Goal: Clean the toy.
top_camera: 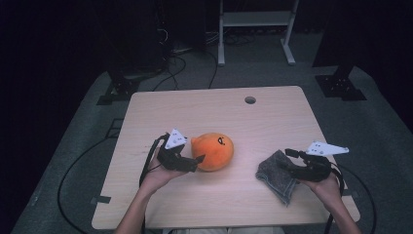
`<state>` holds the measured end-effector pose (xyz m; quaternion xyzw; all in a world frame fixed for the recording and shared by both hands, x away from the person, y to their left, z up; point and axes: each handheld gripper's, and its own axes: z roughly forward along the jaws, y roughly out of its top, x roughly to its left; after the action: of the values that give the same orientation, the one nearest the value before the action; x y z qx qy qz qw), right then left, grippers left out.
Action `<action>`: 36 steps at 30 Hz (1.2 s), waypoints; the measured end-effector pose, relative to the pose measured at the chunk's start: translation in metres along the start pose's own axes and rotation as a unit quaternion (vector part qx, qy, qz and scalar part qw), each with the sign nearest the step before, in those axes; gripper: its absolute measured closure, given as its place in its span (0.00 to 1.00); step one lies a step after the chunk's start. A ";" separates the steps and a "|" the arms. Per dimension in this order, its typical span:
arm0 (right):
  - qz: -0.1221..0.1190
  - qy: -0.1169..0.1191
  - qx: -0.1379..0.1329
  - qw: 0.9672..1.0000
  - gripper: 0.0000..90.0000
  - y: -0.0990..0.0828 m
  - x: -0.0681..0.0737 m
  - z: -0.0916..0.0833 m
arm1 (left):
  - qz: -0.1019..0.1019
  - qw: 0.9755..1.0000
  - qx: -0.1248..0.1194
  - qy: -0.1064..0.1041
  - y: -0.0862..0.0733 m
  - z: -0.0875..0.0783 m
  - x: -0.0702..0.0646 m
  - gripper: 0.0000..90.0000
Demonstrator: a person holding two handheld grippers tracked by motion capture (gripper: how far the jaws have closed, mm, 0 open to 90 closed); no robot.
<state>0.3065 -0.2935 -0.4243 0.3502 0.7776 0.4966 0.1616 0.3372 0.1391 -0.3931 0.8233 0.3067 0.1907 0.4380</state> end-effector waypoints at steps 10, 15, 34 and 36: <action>-0.001 0.000 0.004 1.000 0.40 -0.001 0.001 0.000 | -0.004 1.000 -0.004 0.006 -0.012 -0.007 -0.001 0.10; -0.002 0.000 0.004 1.000 0.40 -0.001 0.001 -0.001 | -0.010 1.000 -0.005 0.009 -0.020 -0.010 0.000 0.10; -0.029 -0.004 0.011 0.999 0.37 -0.004 0.011 0.001 | -0.011 1.000 0.011 0.004 -0.062 -0.019 -0.010 0.10; -0.027 -0.004 0.004 1.000 0.36 -0.005 0.012 -0.001 | -0.016 1.000 0.009 0.003 -0.064 -0.020 -0.008 0.10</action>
<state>0.2958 -0.2867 -0.4268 0.3317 0.7879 0.4877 0.1771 0.2984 0.1734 -0.4360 0.8218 0.3225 0.1832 0.4324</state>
